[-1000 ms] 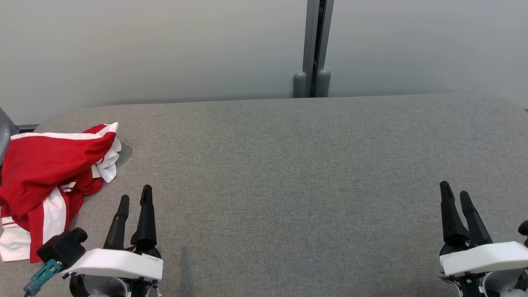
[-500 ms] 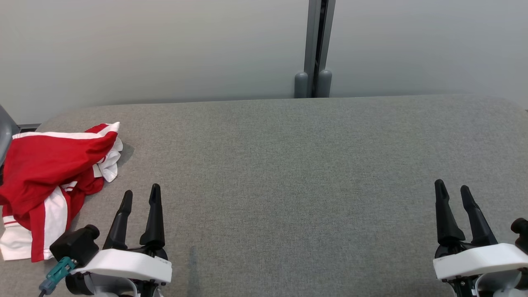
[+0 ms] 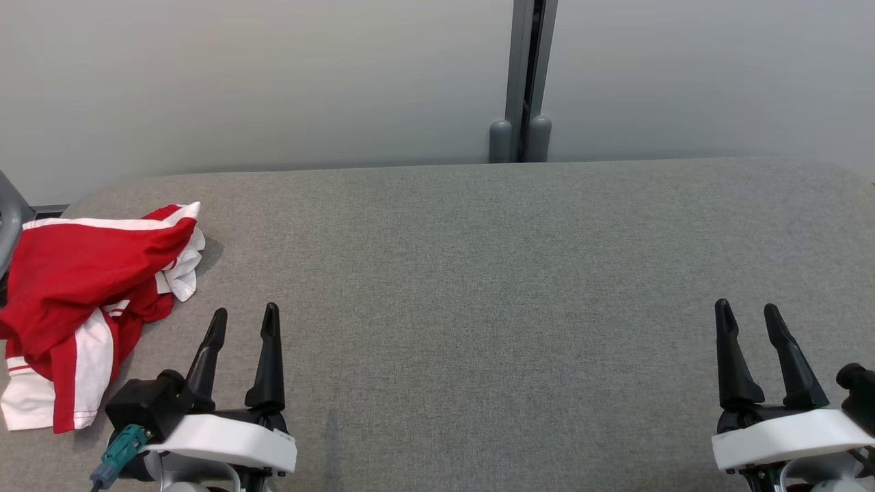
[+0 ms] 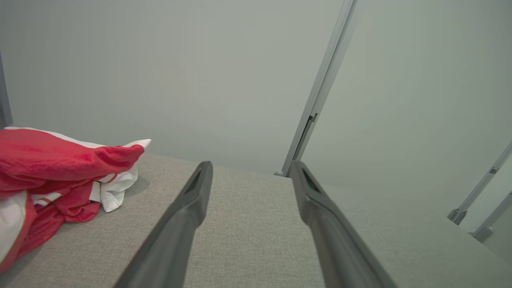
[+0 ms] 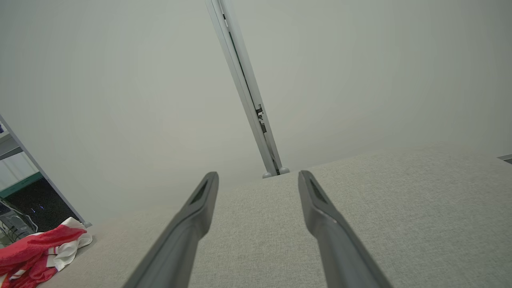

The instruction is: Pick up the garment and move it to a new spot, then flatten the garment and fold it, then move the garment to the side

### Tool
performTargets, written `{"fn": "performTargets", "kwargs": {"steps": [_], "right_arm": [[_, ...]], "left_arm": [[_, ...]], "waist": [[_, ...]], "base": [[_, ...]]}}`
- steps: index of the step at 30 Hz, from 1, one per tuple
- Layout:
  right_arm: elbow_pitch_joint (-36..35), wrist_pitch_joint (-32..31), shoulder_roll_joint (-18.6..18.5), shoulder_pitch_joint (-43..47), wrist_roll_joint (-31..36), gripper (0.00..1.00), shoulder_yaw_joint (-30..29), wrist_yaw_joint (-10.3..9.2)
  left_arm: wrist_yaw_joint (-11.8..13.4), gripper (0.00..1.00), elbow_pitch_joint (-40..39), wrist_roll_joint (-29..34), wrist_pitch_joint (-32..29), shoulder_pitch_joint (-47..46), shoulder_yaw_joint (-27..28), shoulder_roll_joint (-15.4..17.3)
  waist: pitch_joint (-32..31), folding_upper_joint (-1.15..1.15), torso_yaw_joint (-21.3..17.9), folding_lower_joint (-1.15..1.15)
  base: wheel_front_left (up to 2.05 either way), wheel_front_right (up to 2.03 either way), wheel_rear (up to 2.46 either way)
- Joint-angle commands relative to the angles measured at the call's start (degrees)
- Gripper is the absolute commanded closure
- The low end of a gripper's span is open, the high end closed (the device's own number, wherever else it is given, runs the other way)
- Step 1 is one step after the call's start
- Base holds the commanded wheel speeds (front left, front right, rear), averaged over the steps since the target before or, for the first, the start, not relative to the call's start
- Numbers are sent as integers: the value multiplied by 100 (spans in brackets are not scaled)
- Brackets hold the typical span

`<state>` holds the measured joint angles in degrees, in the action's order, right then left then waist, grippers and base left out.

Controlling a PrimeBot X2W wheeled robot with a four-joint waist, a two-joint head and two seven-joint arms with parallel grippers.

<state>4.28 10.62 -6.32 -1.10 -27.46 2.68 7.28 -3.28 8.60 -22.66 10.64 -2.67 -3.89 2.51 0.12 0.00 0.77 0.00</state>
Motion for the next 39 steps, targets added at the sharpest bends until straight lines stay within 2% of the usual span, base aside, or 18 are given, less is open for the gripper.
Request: {"fn": "performTargets", "kwargs": {"steps": [1, 39], "right_arm": [[-61, 57, -67, 14, 143, 0, 14, 24], [-87, 477, -116, 143, 1618, 0, 108, 27]], "left_arm": [[18, 0, -47, 152, 53, -98, -17, 33], [135, 0, -47, 1631, 464, -75, -189, 51]], "waist": [[-1, 0, 2, 0], [-8, 0, 55, 0]], "base": [[0, 0, 0], [0, 0, 0]]}}
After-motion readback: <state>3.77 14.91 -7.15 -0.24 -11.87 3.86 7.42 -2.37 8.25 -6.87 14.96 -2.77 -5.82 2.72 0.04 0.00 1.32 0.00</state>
